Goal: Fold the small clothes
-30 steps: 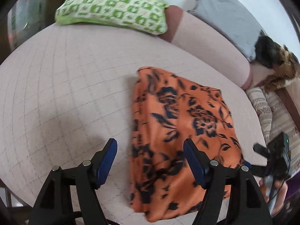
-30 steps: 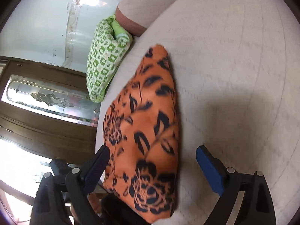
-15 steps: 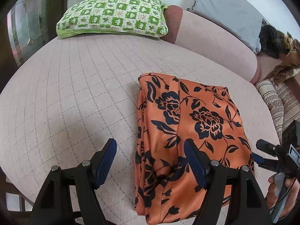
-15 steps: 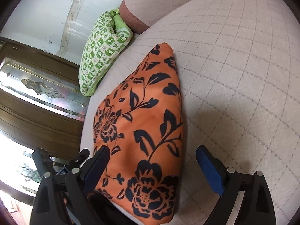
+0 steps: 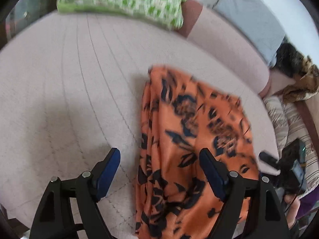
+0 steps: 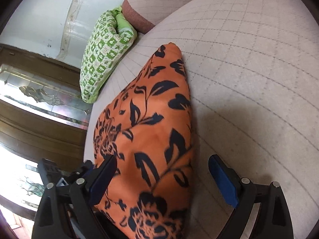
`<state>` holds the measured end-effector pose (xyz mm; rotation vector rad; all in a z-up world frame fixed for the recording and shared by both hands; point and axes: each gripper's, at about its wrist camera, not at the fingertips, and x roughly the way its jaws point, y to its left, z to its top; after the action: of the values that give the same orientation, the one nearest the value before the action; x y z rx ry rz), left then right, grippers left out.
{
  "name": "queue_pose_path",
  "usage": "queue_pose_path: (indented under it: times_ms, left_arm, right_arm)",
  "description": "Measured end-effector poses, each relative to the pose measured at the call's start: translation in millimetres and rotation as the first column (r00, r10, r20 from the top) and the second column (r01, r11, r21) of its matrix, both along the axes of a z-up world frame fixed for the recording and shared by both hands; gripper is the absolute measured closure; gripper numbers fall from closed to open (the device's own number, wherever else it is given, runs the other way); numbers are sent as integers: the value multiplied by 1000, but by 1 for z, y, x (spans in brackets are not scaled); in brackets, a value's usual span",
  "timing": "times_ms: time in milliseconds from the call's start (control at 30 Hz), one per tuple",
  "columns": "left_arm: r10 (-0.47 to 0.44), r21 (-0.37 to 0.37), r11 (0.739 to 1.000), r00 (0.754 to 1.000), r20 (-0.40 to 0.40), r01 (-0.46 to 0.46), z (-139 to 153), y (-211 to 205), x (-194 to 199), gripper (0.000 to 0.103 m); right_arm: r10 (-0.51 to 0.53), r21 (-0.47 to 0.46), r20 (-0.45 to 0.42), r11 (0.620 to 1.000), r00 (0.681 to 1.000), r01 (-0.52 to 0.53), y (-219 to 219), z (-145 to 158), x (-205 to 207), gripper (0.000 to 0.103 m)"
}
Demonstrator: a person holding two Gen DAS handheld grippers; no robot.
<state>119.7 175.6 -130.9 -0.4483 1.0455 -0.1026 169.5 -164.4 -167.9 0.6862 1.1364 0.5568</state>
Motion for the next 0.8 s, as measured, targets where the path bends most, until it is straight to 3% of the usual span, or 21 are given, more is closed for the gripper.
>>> queue_pose_path:
  times_ms: [33, 67, 100, 133, 200, 267, 467, 567, 667, 700, 733, 767, 800]
  left_arm:
    - [-24, -9, 1000, 1000, -7, 24, -5, -3, 3, 21]
    - [-32, 8, 999, 999, 19, 31, -4, -6, 2, 22]
    - [-65, 20, 998, 997, 33, 64, -4, -11, 2, 48]
    - [-99, 6, 995, 995, 19, 99, -6, -16, 4, 63]
    - [-102, 44, 994, 994, 32, 100, 0, -24, 4, 71]
    - [-118, 89, 990, 991, 62, 112, 12, -36, 0, 74]
    - [-161, 64, 987, 961, 225, 150, 70, -81, 2, 75]
    - [-191, 51, 982, 950, 249, 184, 75, -113, 20, 73]
    - [-194, 57, 981, 955, 222, 186, 55, -141, 40, 63]
    - [-192, 95, 980, 967, 171, 177, 37, -152, 51, 44]
    - [-179, 120, 979, 976, 126, 164, 24, -157, 59, 38]
    - [-161, 139, 978, 985, 53, 153, 5, -160, 65, 38]
    - [-161, 123, 980, 986, 32, 156, -2, -160, 66, 38]
  right_arm:
    - [21, -5, -4, 1000, 1000, -22, 6, -1, 4, 9]
    - [40, -44, 3, 998, 999, -40, 14, 0, 7, 20]
    - [68, -101, 2, 993, 998, -68, 22, 1, 10, 47]
    - [85, -116, 6, 990, 996, -83, 27, 2, 11, 51]
    - [115, -161, 48, 981, 992, -105, 33, 13, 8, 63]
    - [130, -181, 93, 977, 987, -111, 34, 27, 4, 66]
    - [111, -196, 247, 979, 963, -62, -10, 87, -1, 67]
    - [58, -198, 290, 980, 955, 0, -51, 102, 4, 67]
    - [-12, -190, 260, 980, 965, 64, -96, 84, 17, 62]
    - [-31, -204, 229, 976, 973, 79, -108, 70, 24, 51]
    - [-52, -219, 194, 971, 980, 95, -117, 56, 31, 43]
    - [-101, -269, 141, 953, 985, 136, -129, 34, 35, 31]
    - [-141, -337, 106, 926, 984, 169, -137, 21, 35, 30]
